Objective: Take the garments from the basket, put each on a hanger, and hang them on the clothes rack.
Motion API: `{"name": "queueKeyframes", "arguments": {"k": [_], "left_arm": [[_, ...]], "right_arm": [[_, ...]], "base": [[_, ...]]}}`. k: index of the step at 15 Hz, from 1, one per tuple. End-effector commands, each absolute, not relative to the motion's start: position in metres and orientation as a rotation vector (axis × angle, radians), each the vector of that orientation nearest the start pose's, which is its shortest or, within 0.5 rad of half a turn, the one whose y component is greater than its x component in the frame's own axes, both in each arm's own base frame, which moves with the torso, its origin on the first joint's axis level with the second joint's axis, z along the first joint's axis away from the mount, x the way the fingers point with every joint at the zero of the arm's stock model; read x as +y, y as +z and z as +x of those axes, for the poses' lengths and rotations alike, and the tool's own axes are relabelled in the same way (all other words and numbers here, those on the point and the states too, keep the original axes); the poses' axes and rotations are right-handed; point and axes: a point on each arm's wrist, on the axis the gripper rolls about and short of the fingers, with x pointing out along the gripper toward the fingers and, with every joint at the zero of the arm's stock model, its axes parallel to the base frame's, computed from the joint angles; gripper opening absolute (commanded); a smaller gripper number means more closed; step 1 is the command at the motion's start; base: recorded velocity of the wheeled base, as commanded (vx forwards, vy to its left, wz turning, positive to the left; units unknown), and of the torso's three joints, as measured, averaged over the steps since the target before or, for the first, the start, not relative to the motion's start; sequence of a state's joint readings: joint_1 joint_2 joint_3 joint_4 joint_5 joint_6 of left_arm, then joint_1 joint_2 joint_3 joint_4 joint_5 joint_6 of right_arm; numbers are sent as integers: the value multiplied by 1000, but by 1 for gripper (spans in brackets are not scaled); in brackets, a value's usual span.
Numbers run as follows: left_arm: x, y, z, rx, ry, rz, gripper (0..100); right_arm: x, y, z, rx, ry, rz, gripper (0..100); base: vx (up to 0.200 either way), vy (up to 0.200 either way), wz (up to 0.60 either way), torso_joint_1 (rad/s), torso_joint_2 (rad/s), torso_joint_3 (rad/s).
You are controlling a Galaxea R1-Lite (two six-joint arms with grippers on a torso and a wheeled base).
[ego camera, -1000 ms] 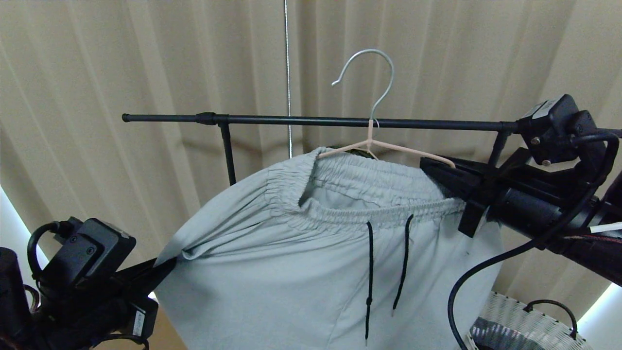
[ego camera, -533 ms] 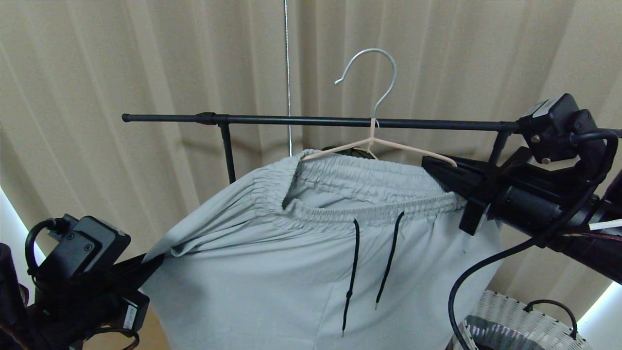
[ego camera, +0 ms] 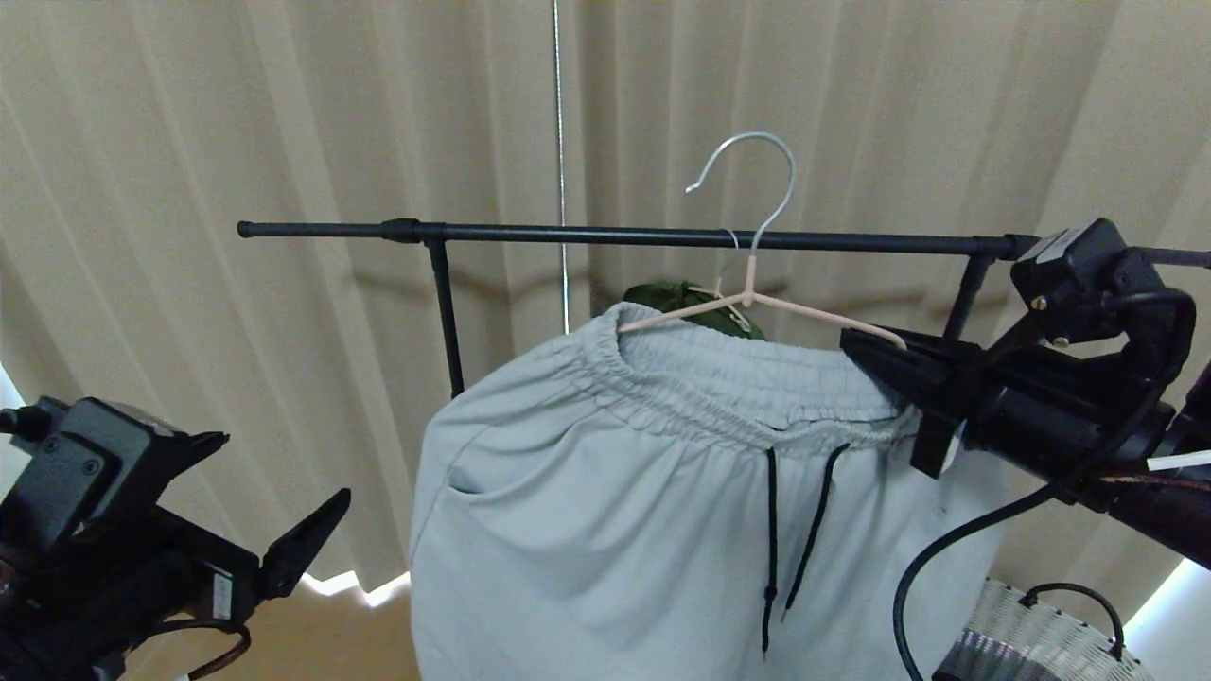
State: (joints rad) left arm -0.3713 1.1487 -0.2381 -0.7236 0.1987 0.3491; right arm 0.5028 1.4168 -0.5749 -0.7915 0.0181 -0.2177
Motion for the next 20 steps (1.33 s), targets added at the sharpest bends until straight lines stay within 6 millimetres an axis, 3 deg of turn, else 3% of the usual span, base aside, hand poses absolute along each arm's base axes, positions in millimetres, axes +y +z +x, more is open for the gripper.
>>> {"name": "queueKeyframes", "arguments": {"k": [1, 4, 8, 11, 12, 14, 20], "left_arm": [[-35, 171, 105, 31, -167, 361, 100], [-11, 173, 67, -55, -15, 337, 100], [-1, 155, 35, 27, 31, 271, 100], [-1, 142, 31, 106, -7, 263, 100], [-1, 122, 27, 148, -27, 264, 100], [0, 111, 22, 151, -30, 251, 100], [3, 110, 6, 42, 63, 222, 100]], "right_arm": [[91, 191, 191, 71, 465, -241, 0], [73, 165, 167, 156, 418, -254, 0], [57, 144, 140, 222, 302, -250, 0], [49, 128, 122, 259, 296, -254, 0], [46, 130, 116, 235, 286, -240, 0], [42, 133, 111, 214, 268, -223, 0], [21, 128, 116, 252, 95, -211, 0]], "base": [[0, 0, 0, 0, 0, 0], [0, 0, 0, 0, 0, 0], [0, 0, 0, 0, 0, 0], [0, 0, 0, 0, 0, 0], [0, 0, 0, 0, 0, 0], [0, 0, 0, 0, 0, 0], [0, 0, 0, 0, 0, 0]]}}
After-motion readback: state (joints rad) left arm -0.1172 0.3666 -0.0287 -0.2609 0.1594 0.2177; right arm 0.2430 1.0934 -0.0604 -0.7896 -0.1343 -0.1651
